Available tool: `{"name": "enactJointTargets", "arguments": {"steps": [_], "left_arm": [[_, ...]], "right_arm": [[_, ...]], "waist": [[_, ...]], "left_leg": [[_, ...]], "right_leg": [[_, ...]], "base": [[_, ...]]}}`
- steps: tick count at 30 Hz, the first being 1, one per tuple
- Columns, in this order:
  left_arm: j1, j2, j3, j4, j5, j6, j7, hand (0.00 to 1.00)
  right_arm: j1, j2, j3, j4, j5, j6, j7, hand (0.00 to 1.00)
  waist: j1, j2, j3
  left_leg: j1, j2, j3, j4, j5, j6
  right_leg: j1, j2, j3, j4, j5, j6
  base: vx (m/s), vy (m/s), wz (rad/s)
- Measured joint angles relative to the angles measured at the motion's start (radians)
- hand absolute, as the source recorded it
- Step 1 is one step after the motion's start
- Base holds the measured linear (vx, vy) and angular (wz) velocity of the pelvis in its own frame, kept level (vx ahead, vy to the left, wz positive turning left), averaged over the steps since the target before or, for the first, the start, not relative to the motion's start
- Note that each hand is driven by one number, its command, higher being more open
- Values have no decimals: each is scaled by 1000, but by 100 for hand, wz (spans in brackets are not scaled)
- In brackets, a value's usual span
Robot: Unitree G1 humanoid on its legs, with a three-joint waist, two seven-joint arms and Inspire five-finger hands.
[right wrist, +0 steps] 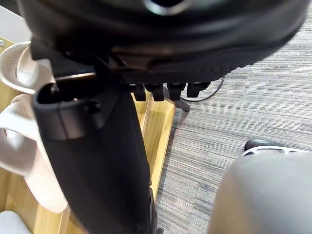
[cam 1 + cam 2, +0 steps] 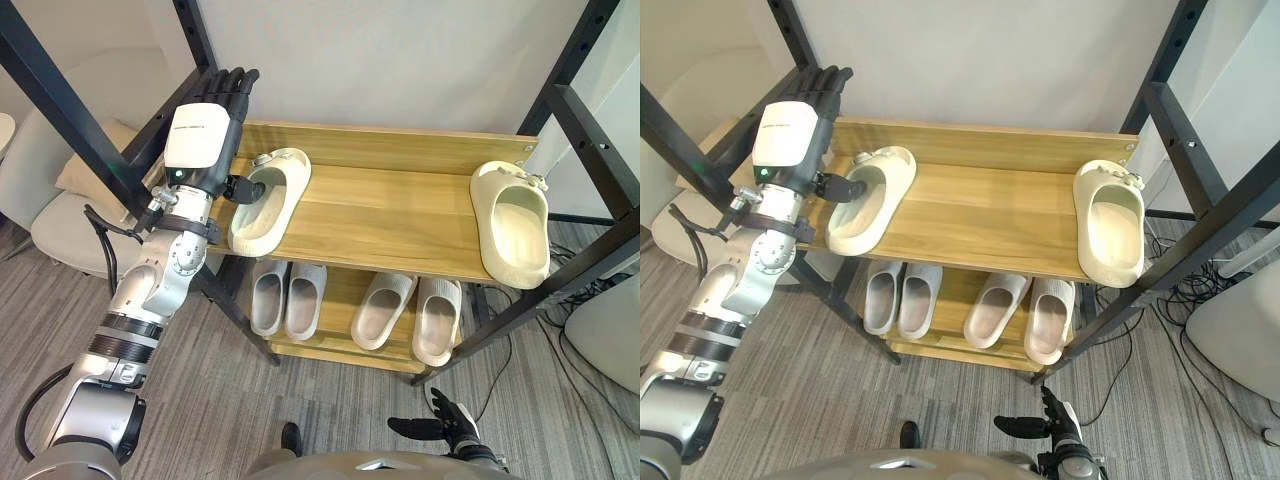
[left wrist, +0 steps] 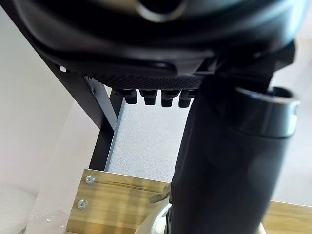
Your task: Organize the slippers on the shoe rack
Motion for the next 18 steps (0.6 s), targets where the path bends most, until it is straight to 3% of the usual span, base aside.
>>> {"name": "enactJointTargets", "arguments": {"steps": [18], "left_arm": [[0, -6, -2, 44, -14, 20, -14, 0]], "right_arm": [[13, 9, -21, 0, -1, 2, -26, 100]], "waist": [[-19, 2, 2]], "left_leg": [[-12, 2, 28, 1, -1, 1]], "right_leg": [[-24, -1, 22, -9, 20, -3]], "base": [[-3, 10, -4]]}}
